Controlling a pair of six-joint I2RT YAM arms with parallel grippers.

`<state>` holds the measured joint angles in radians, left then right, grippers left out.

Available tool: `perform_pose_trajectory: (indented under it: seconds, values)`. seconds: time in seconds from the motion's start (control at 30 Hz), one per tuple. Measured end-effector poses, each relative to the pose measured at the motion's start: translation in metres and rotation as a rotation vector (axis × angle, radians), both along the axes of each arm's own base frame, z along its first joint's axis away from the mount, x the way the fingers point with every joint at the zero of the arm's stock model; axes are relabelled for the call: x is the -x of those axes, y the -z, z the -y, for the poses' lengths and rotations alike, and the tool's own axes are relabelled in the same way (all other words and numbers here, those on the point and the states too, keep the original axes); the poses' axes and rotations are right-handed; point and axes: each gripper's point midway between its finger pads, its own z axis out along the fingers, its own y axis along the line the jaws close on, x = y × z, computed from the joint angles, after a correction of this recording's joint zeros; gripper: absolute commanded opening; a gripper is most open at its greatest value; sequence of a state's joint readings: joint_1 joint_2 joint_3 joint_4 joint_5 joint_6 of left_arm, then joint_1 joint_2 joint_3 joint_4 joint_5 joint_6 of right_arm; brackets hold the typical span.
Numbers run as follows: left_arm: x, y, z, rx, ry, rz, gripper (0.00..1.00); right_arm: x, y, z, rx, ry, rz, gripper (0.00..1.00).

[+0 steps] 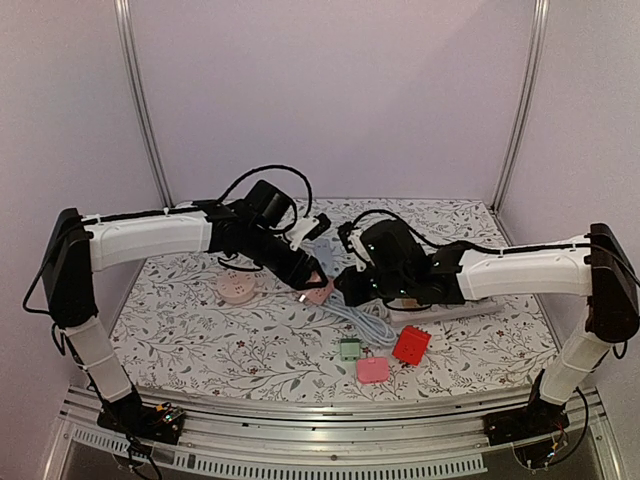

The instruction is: Pull the plug off the socket

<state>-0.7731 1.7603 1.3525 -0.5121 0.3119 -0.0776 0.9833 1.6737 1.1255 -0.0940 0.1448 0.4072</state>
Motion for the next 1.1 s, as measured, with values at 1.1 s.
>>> perform_pose_trajectory:
  seconds: [1.1]
  values:
    - [-0.004,-0.012,-0.015,0.099,-0.026,-0.08,0.25,0.007,-0.006,-0.016,-0.146,0.03,-0.06,0.0]
